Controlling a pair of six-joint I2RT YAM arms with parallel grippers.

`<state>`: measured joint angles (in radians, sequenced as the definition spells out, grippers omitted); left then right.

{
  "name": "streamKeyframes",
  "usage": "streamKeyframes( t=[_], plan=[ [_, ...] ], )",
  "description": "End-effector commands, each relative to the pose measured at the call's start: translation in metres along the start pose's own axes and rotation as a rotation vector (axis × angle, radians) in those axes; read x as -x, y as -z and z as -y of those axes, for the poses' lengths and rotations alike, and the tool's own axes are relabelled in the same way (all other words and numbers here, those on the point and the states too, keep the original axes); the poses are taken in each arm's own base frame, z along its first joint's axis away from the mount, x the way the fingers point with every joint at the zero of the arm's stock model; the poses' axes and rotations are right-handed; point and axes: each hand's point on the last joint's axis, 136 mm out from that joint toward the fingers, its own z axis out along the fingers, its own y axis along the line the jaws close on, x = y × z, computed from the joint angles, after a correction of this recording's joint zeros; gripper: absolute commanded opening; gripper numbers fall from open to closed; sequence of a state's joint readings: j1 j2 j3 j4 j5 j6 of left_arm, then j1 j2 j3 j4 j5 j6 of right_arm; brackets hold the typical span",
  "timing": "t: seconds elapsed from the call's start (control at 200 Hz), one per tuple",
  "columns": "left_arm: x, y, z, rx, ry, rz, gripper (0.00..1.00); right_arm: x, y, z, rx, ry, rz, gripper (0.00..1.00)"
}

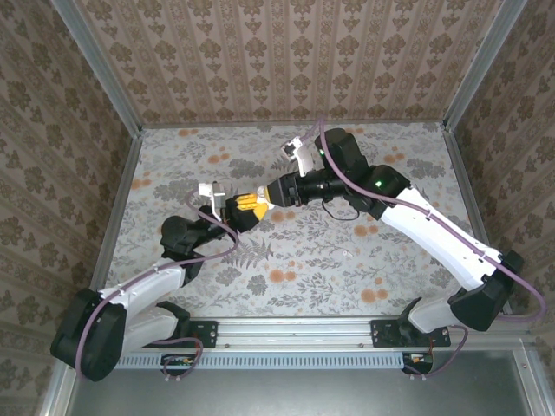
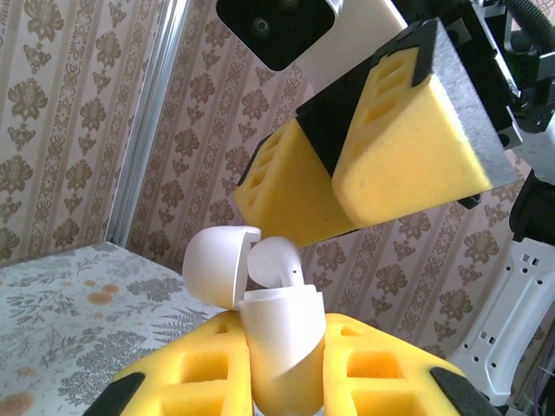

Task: Insert wireless bluetooth earbuds into charging case

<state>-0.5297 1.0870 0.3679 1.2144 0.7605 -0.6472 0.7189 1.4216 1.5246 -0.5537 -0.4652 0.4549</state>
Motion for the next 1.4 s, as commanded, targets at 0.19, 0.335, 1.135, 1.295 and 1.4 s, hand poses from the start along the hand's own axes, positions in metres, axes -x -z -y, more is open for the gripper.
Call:
streamKeyframes(
  t=[0.19,0.335,1.135,1.295,1.4],
  plan=[
    [0.008,-0.002,0.005,0.024,-0.172,-0.002,0.0,-0.001,0.018,0.008,-0.113,-0.231,0.014,0.5],
    [0.0,0.003,0.0,0.085,-0.274,-0.03,0.0,-0.002,0.036,0.012,-0.19,-0.304,0.058,0.47],
    [-0.015,0.013,-0.002,0.167,-0.444,-0.107,0.0,-0.02,-0.004,0.012,-0.292,-0.351,-0.016,0.38],
    [-0.015,0.012,-0.001,0.163,-0.45,-0.11,0.0,-0.018,-0.012,0.01,-0.276,-0.359,-0.025,0.38],
    [-0.017,0.012,0.0,0.159,-0.451,-0.115,0.0,-0.016,-0.013,0.009,-0.271,-0.356,-0.025,0.37]
  ],
)
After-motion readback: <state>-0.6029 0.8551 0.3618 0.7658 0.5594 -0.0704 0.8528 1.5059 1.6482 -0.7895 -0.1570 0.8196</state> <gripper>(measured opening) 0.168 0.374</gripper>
